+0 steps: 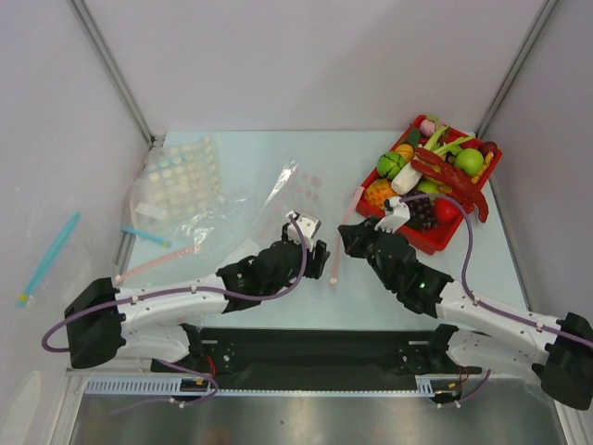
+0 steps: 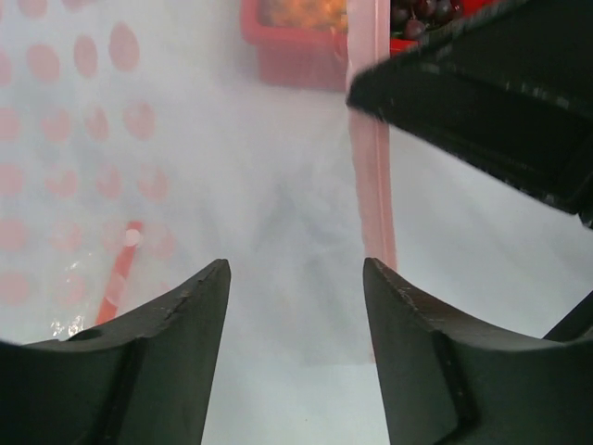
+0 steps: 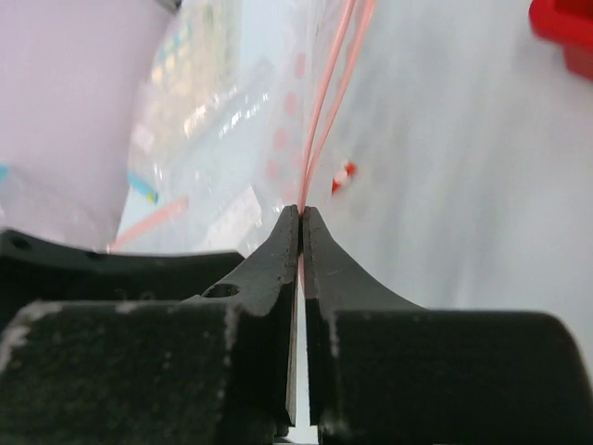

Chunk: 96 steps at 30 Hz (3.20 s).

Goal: Place the food in the zip-top bag and seal the zipper
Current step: Pick up the zipper food storage bag at the center of the board, then open the zipper of the food storage bag at the center of the board.

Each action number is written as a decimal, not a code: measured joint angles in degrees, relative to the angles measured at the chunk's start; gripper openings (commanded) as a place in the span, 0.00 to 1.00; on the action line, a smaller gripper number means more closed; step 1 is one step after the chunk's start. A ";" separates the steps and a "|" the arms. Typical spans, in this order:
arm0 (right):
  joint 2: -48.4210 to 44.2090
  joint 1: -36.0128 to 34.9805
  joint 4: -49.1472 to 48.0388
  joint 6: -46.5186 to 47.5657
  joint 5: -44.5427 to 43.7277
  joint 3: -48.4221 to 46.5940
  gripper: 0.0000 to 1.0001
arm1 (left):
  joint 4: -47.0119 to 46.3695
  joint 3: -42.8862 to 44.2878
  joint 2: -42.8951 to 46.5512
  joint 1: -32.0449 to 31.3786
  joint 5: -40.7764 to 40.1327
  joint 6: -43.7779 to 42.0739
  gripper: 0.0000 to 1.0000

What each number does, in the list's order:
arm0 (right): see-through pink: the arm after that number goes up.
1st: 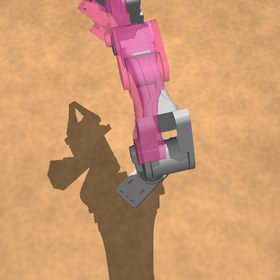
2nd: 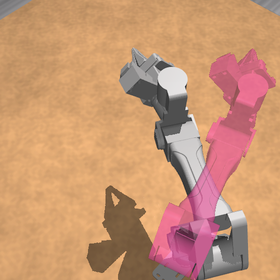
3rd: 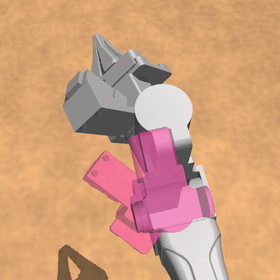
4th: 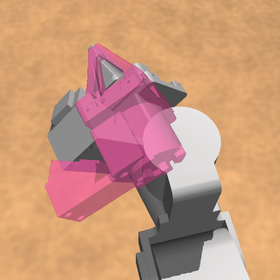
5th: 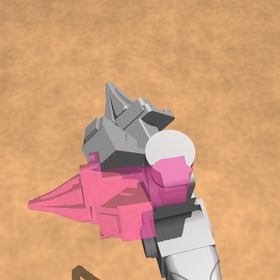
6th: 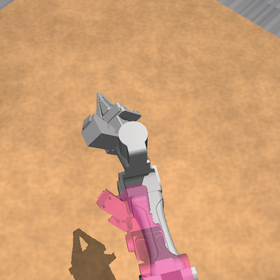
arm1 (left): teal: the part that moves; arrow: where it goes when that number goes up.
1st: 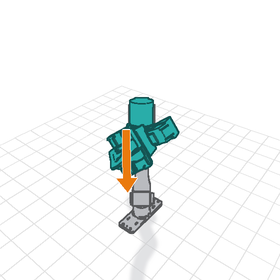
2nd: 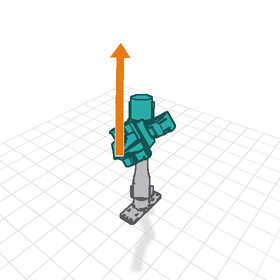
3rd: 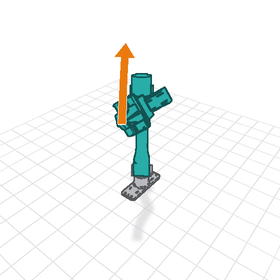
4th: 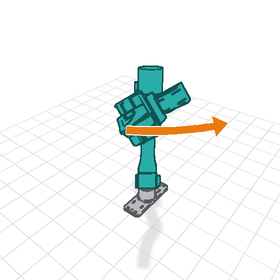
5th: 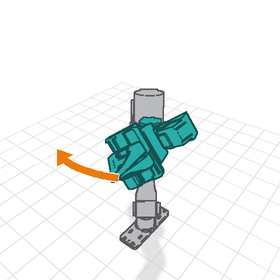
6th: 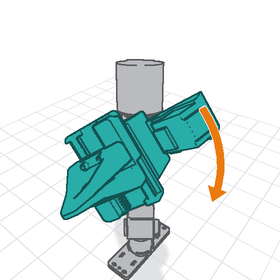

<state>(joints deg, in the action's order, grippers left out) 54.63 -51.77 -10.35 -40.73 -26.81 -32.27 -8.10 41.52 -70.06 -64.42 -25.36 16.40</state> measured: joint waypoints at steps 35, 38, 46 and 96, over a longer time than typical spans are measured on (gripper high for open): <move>3.02 -7.74 -1.44 -4.72 -15.69 -0.28 0.00 | -3.45 1.95 -8.17 -1.53 4.26 -8.37 0.38; 3.02 -7.74 -1.49 -4.61 -15.67 -0.22 0.00 | -3.37 1.97 -8.17 -1.62 4.37 -8.48 0.25; 3.02 -7.74 -1.55 -3.04 -15.69 0.02 0.11 | -3.19 2.29 -8.72 -1.07 5.31 -7.28 0.00; 6.80 -1.75 -9.64 7.74 5.55 3.34 0.52 | -3.56 -0.90 -4.55 7.54 17.03 0.57 0.00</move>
<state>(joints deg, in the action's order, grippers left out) 61.43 -53.52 -19.99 -32.99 -21.26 -28.93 -11.66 40.62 -74.61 -56.88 -8.34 16.97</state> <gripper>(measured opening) 0.539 0.009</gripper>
